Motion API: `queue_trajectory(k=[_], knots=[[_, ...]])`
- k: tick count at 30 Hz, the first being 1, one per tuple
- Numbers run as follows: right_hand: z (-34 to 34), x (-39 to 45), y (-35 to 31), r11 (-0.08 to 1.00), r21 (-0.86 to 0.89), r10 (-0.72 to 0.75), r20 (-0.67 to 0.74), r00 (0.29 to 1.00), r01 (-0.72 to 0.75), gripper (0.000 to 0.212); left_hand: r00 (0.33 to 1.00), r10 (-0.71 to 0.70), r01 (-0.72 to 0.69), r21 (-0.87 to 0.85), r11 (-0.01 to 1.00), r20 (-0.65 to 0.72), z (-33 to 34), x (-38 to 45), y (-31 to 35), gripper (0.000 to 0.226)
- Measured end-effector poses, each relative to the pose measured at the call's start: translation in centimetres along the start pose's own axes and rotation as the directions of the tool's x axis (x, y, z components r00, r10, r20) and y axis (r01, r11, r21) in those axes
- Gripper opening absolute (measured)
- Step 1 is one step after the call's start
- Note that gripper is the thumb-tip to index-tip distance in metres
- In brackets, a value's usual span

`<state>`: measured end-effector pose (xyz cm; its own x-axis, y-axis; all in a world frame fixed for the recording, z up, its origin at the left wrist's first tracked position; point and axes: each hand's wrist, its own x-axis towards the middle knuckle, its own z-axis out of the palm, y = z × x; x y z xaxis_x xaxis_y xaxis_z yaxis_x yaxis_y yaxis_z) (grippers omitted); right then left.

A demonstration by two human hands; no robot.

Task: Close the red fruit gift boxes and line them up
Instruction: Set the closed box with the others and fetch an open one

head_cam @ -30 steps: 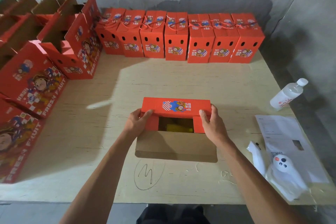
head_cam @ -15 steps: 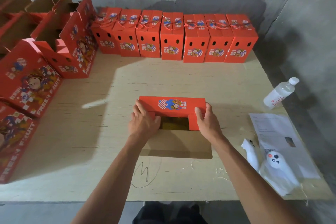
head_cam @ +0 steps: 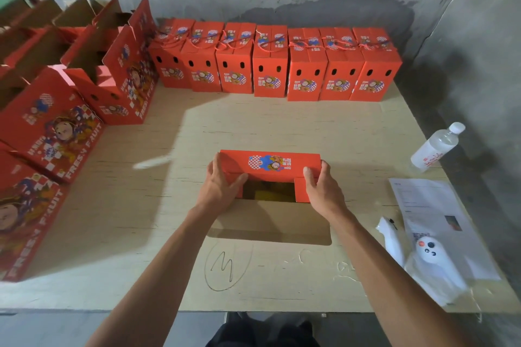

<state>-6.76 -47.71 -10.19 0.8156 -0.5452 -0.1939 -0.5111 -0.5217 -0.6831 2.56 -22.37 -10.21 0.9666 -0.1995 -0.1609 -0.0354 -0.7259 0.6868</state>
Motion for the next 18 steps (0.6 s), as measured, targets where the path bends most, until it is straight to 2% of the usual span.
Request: queue_trajectory(k=[3,5,9,12,15,18], knots=[[-0.5,0.0,0.0,0.995,0.074,0.054,0.089,0.995,-0.06,0.057,0.994,0.105,-0.098,0.177,0.979,-0.032,-0.9,1.0,0.1,0.11],[-1.1,-0.4,0.8,0.986,0.143,0.055,0.176,0.983,-0.081,0.059,0.981,0.193,-0.189,0.242,0.952,0.01,-1.5,2.0,0.2,0.113],[-1.8,-1.2,2.4,0.986,0.128,0.069,0.277,0.958,-0.108,0.064,0.947,0.295,-0.321,0.341,0.884,0.126,-1.6,3.5,0.9,0.113],[-2.0,-1.3,2.1,0.967,0.086,0.196,0.345,0.918,-0.239,0.074,0.926,0.366,-0.371,0.384,0.846,0.089,-1.2,3.8,0.9,0.11],[-2.3,-1.3,1.5,0.856,0.247,0.317,0.444,0.838,-0.455,0.058,0.917,0.39,-0.389,0.389,0.835,0.081,-1.0,3.9,0.6,0.104],[-3.1,-0.7,0.7,0.737,0.458,0.28,0.465,0.84,-0.498,0.041,0.927,0.371,-0.361,0.388,0.848,0.051,-0.8,3.8,0.6,0.1]])
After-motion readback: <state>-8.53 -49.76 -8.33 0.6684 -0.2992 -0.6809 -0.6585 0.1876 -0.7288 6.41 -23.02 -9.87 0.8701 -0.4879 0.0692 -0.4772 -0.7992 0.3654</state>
